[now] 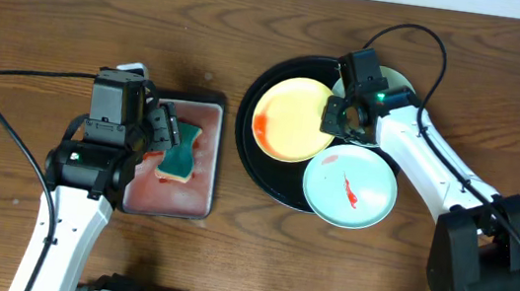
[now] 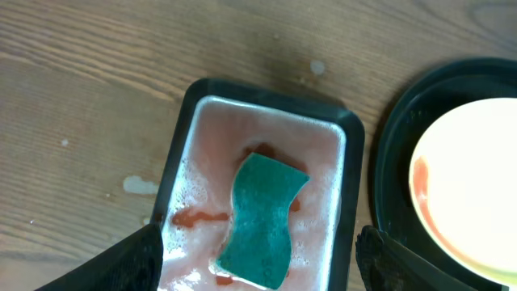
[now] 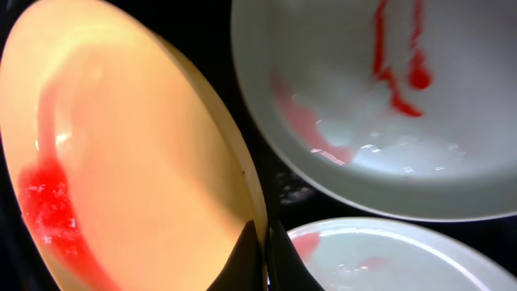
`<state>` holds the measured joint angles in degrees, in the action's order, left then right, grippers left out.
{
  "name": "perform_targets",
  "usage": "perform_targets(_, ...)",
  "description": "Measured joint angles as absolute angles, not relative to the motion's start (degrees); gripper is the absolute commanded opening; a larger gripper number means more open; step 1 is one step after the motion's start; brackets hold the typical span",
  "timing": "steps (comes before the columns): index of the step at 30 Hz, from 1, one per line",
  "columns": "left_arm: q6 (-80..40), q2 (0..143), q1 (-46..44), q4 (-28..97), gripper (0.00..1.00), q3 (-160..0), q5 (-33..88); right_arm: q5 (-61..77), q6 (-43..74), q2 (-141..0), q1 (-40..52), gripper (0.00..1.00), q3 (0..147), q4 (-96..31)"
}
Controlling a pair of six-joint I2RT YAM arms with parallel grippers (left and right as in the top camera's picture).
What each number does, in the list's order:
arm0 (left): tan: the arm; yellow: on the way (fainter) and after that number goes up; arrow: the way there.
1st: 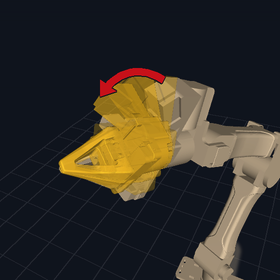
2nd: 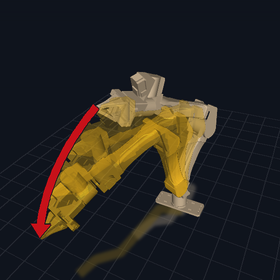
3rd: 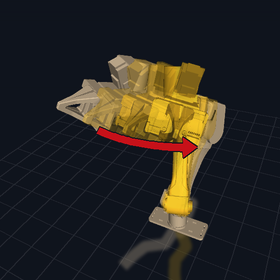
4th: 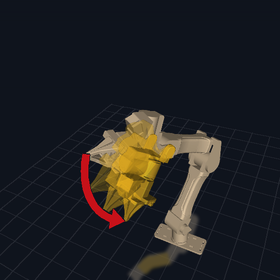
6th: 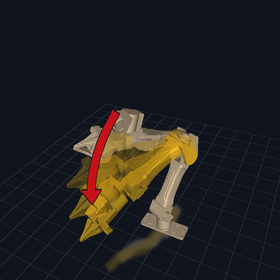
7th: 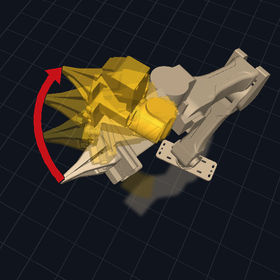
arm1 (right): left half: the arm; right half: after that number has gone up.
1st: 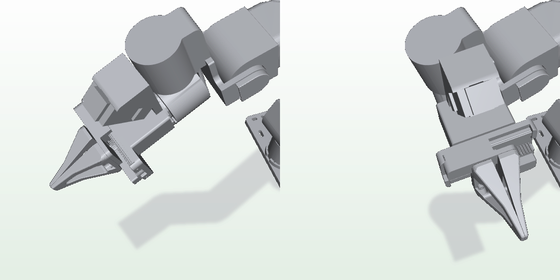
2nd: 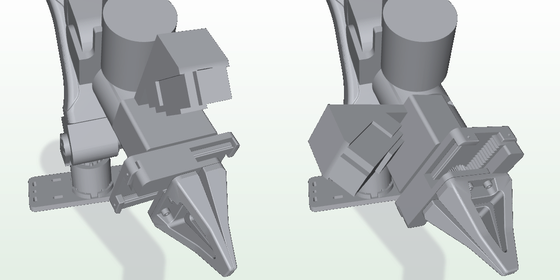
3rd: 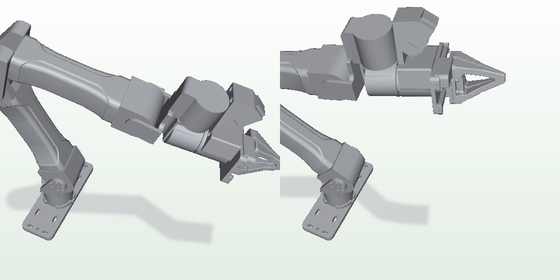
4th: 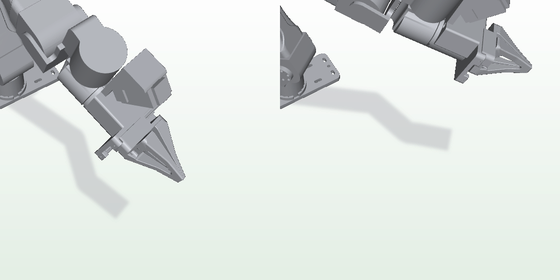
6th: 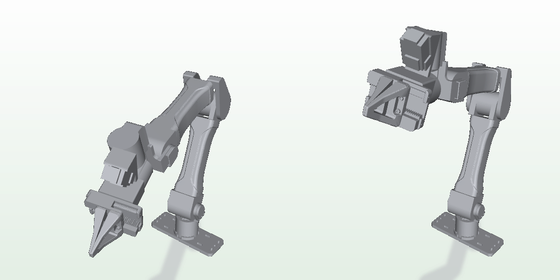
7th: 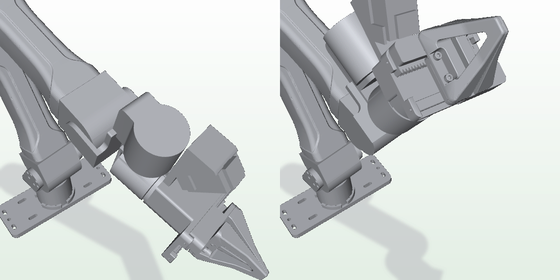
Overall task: Clean dirty plates on tray and stack at the side
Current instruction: 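Lift and tilt the yellow plate upward with the right gripper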
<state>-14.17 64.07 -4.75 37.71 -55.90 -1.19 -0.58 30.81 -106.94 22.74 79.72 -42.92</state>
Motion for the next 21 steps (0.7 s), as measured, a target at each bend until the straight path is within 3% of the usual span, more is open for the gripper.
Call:
perform_targets(13, -14.17, 64.07, -4.75, 38.65, 0.78, -55.90, -0.14, -19.79, 25.74, -103.33, 23.29, 0.01, 90.26, -54.94)
perform_targets(21, -14.17, 64.07, -4.75, 38.63, 0.78, -55.90, 0.69, -37.04, 22.74, -103.33, 32.71, 0.01, 90.26, -54.92)
